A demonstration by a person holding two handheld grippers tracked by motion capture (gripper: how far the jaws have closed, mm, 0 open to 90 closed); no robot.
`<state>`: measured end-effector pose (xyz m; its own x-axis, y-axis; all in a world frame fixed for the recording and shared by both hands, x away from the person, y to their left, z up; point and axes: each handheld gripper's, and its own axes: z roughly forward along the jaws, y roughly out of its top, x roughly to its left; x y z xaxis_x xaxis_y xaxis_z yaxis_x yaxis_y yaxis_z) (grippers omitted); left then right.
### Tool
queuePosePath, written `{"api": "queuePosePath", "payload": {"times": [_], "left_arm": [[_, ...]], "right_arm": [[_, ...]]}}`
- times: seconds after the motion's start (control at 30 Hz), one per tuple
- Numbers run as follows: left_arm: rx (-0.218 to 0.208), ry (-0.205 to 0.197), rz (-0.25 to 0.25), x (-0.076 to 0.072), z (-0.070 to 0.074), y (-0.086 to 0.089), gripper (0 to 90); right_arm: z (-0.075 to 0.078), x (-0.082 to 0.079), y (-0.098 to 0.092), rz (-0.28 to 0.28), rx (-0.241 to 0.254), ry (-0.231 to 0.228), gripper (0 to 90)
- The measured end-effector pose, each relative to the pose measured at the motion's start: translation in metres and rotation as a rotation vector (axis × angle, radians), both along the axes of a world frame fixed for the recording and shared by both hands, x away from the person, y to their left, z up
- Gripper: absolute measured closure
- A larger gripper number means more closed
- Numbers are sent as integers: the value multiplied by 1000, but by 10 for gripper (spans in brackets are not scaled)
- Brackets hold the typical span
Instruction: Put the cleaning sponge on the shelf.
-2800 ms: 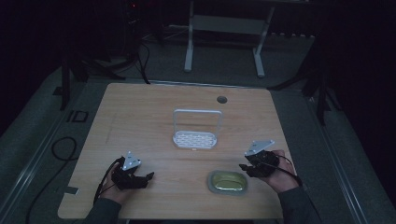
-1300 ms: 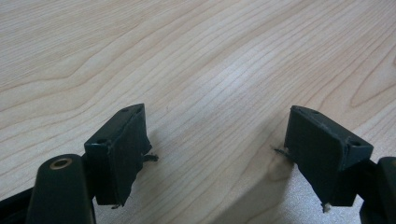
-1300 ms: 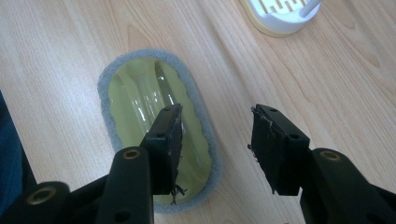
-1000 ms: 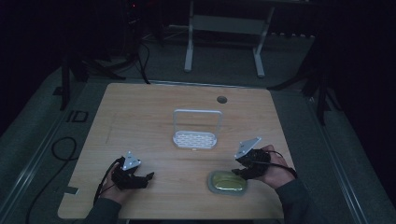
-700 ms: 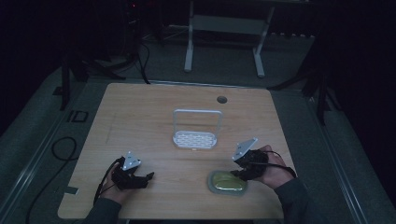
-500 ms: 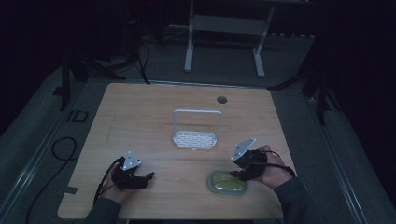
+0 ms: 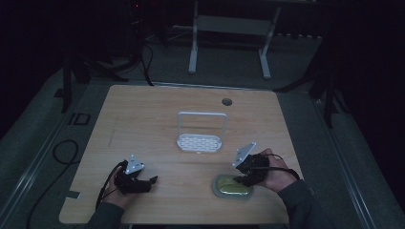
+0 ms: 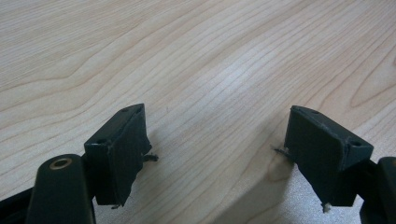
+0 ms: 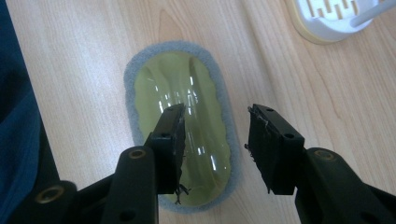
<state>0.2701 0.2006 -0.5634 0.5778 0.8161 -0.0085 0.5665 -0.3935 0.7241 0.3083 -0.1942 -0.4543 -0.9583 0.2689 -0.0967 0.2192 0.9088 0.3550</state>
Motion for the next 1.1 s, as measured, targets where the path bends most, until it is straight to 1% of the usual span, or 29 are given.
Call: {"api": "queuePosePath", "payload": {"times": [0.3, 0.47, 0.9, 1.1], "left_arm": [[0, 0, 0, 0, 0, 0, 217], [0, 0, 0, 0, 0, 0, 217], [0, 0, 0, 0, 0, 0, 216], [1, 0, 0, 0, 0, 0, 217]], "right_arm": [[-2, -2, 4, 22, -22, 23, 560], [-5, -2, 5, 39, -38, 38, 539], [-8, -2, 9, 67, -80, 62, 532], [-9, -2, 10, 78, -85, 64, 523]]}}
